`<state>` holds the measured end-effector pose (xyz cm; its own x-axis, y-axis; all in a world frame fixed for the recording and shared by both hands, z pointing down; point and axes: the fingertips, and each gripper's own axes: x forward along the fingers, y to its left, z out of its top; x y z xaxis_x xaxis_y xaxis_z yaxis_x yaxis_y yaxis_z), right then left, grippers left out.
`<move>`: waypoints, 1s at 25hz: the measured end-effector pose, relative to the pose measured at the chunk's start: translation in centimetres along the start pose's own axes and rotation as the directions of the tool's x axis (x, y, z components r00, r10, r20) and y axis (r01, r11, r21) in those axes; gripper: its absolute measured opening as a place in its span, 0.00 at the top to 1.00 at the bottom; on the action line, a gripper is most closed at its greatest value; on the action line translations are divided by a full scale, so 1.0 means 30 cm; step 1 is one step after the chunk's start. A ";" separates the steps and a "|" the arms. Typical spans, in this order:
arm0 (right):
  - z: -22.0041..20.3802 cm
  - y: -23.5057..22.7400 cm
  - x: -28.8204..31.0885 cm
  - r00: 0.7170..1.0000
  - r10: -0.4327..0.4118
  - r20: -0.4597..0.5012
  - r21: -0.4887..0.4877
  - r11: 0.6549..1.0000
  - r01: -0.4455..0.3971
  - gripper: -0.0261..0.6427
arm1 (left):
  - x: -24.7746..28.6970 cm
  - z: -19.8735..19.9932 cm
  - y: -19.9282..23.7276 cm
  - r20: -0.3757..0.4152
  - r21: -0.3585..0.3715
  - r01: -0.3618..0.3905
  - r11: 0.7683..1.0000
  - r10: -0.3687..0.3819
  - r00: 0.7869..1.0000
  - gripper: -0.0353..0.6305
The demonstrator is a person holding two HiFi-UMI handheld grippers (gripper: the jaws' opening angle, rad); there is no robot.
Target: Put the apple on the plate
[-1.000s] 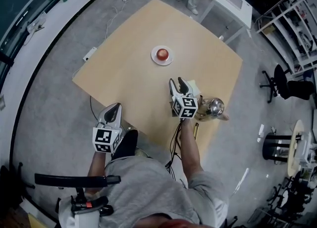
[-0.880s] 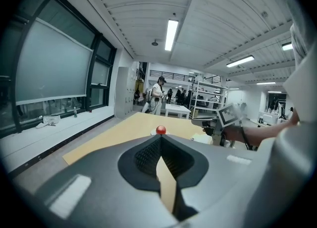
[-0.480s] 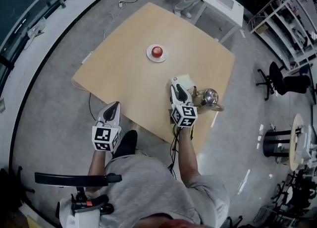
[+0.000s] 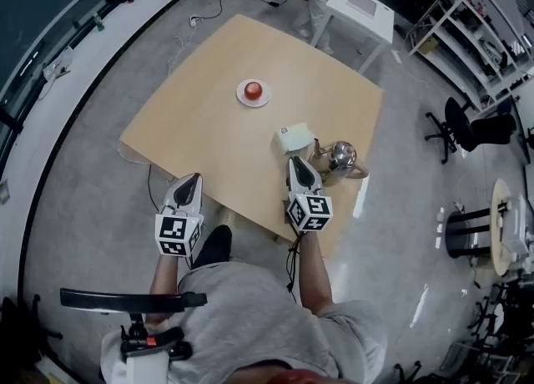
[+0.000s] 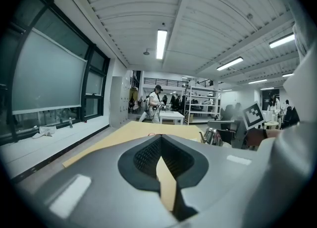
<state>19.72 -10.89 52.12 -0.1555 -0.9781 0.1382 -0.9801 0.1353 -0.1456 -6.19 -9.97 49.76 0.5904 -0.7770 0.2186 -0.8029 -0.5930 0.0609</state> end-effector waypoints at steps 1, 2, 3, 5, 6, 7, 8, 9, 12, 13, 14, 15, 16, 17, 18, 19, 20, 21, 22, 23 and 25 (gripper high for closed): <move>-0.004 -0.003 -0.023 1.000 -0.006 0.002 0.006 1.000 0.006 0.89 | -0.004 -0.001 -0.010 0.000 0.001 0.003 1.000 -0.003 1.000 0.92; -0.007 -0.006 -0.045 1.000 -0.012 0.004 0.012 1.000 0.012 0.89 | -0.009 -0.001 -0.019 0.001 0.003 0.007 1.000 -0.007 1.000 0.92; -0.009 -0.008 -0.065 1.000 -0.018 0.006 0.017 1.000 0.018 0.89 | -0.014 0.000 -0.027 0.002 0.004 0.010 1.000 -0.010 1.000 0.92; -0.012 -0.010 -0.105 1.000 -0.029 0.012 0.026 0.999 0.029 0.91 | -0.025 0.005 -0.042 0.005 0.011 0.016 1.000 -0.016 1.000 0.92; -0.012 -0.010 -0.125 0.999 -0.034 0.014 0.031 0.999 0.033 0.91 | -0.030 0.008 -0.049 0.008 0.014 0.018 1.000 -0.018 1.000 0.92; -0.013 -0.009 -0.144 0.999 -0.038 0.018 0.036 0.999 0.038 0.92 | -0.036 0.010 -0.055 0.011 0.017 0.019 1.000 -0.020 1.000 0.92; -0.014 -0.007 -0.164 0.999 -0.042 0.021 0.041 0.998 0.042 0.94 | -0.041 0.012 -0.061 0.014 0.019 0.022 1.000 -0.022 1.000 0.92; -0.017 -0.005 -0.183 0.999 -0.047 0.024 0.045 0.998 0.046 0.94 | -0.046 0.013 -0.067 0.017 0.022 0.024 0.999 -0.025 1.000 0.92; -0.035 0.004 -0.235 0.998 -0.057 0.029 0.057 0.997 0.056 0.95 | -0.065 0.011 -0.082 0.024 0.029 0.031 0.999 -0.032 0.999 0.92; -0.039 0.010 -0.251 0.998 -0.057 0.030 0.060 0.997 0.055 0.95 | -0.074 0.011 -0.086 0.026 0.031 0.032 0.999 -0.033 0.999 0.92; -0.042 0.018 -0.267 0.998 -0.056 0.030 0.063 0.997 0.054 0.95 | -0.082 0.014 -0.090 0.027 0.033 0.033 0.999 -0.034 0.999 0.92; -0.044 0.026 -0.283 0.998 -0.054 0.029 0.064 0.997 0.052 0.95 | -0.089 0.017 -0.094 0.028 0.035 0.034 0.999 -0.035 0.999 0.92; -0.046 0.033 -0.297 0.998 -0.053 0.029 0.064 0.997 0.051 0.95 | -0.095 0.019 -0.098 0.029 0.037 0.035 0.999 -0.036 0.999 0.92; -0.050 0.040 -0.309 0.998 -0.053 0.028 0.064 0.997 0.051 0.95 | -0.098 0.021 -0.100 0.030 0.039 0.036 0.999 -0.037 0.999 0.92; -0.055 0.045 -0.320 0.998 -0.052 0.027 0.063 0.997 0.051 0.95 | -0.101 0.023 -0.102 0.032 0.041 0.037 0.998 -0.038 0.999 0.92; -0.062 0.051 -0.330 0.998 -0.052 0.024 0.061 0.997 0.051 0.95 | -0.103 0.022 -0.103 0.032 0.042 0.038 0.998 -0.039 0.999 0.92; -0.070 0.056 -0.340 0.998 -0.052 0.021 0.059 0.997 0.050 0.95 | -0.105 0.020 -0.104 0.032 0.044 0.039 0.998 -0.040 0.999 0.92; -0.079 0.062 -0.349 0.999 -0.050 0.017 0.057 0.997 0.049 0.95 | -0.107 0.016 -0.105 0.032 0.044 0.039 0.998 -0.040 0.999 0.92; -0.088 0.068 -0.355 0.999 -0.046 0.012 0.056 0.997 0.046 0.95 | -0.109 0.011 -0.104 0.030 0.045 0.039 0.998 -0.040 0.999 0.92; -0.098 0.075 -0.360 0.999 -0.042 0.007 0.055 0.998 0.041 0.95 | -0.110 0.006 -0.103 0.028 0.045 0.039 0.998 -0.041 0.999 0.92; -0.116 0.086 -0.365 0.999 -0.033 -0.004 0.053 0.998 0.033 0.95 | -0.110 -0.003 -0.103 0.022 0.047 0.042 0.998 -0.043 0.999 0.92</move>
<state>18.47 0.73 53.65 -0.1240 -0.9814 0.1466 -0.9767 0.0947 -0.1924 -5.67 -5.55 48.93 0.6261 -0.7550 0.1946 -0.7726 -0.6345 0.0239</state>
